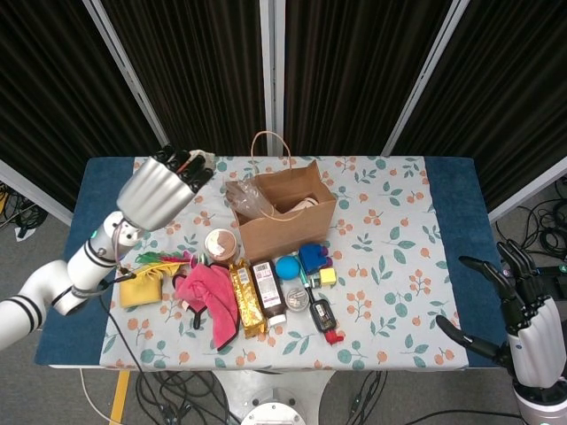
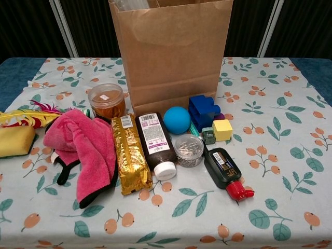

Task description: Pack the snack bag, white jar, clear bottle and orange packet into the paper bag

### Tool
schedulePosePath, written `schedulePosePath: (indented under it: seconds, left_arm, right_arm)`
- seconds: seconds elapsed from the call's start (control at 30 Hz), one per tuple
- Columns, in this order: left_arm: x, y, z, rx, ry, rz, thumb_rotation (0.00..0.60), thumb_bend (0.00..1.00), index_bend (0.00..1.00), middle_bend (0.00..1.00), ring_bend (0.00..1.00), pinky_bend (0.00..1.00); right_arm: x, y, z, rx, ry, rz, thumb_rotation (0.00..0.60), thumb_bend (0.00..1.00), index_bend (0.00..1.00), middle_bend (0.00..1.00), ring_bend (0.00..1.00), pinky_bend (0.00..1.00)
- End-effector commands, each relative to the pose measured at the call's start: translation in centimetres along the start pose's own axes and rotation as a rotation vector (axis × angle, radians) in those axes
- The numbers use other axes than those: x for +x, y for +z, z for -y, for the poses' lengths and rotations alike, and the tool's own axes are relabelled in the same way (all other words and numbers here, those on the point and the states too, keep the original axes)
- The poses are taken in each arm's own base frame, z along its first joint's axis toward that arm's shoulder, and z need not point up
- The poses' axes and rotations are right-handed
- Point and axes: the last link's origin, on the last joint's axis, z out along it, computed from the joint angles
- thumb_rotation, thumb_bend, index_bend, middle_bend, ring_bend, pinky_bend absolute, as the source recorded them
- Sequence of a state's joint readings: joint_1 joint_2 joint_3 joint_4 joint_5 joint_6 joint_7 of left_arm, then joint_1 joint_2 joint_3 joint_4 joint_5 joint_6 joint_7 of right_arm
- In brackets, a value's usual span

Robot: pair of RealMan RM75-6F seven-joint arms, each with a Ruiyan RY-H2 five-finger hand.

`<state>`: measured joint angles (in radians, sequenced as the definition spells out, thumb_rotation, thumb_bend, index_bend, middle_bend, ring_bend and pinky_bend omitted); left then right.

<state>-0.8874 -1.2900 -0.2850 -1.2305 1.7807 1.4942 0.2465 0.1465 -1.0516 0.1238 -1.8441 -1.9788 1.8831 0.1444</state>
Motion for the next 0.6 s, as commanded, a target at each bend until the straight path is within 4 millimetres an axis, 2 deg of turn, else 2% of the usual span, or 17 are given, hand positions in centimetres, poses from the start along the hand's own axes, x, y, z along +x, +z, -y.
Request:
schedulePosePath:
  seconds: [0.03,0.23,0.33,0.43,0.6]
  left_arm:
    - [-0.4,3.5,-1.7,-0.06,-0.026,-0.036,0.6,0.42,0.75,0.78,0.75,0.85]
    - [-1.2,7.5,-4.8,-0.085,-0.082,-0.081,0.6,0.42,0.75,0.78,0.75,0.85]
    - [-1.8,8.7,-6.4,-0.1,-0.114,-0.092,0.6,0.42,0.75,0.78,0.75,0.85]
    - [-2.5,9.2,-7.9,-0.114,-0.142,-0.095,0.6,0.42,0.75,0.78,0.75,0.85]
    - [-4.0,9.0,-9.1,-0.124,-0.161,-0.08,0.6,0.42,0.75,0.78,0.75,0.85]
  right_arm:
    - [0.0,0.4,-0.2,-0.007,0.005,-0.002,0.6,0.06,0.0,0.22,0.03,0.06]
    - [0.5,0.8,-1.1,-0.035,0.01,-0.018,0.6,0.06,0.0,0.22,0.03,0.06]
    - [0.7,0.5,-1.7,-0.051,0.008,-0.024,0.6,0.06,0.0,0.22,0.03,0.06]
    - [0.8,0.2,-2.3,-0.068,0.009,-0.03,0.6,0.06,0.0,0.22,0.03,0.06]
    - [0.9,0.3,-3.0,-0.081,0.015,-0.038,0.6,0.06,0.0,0.22,0.03,0.06]
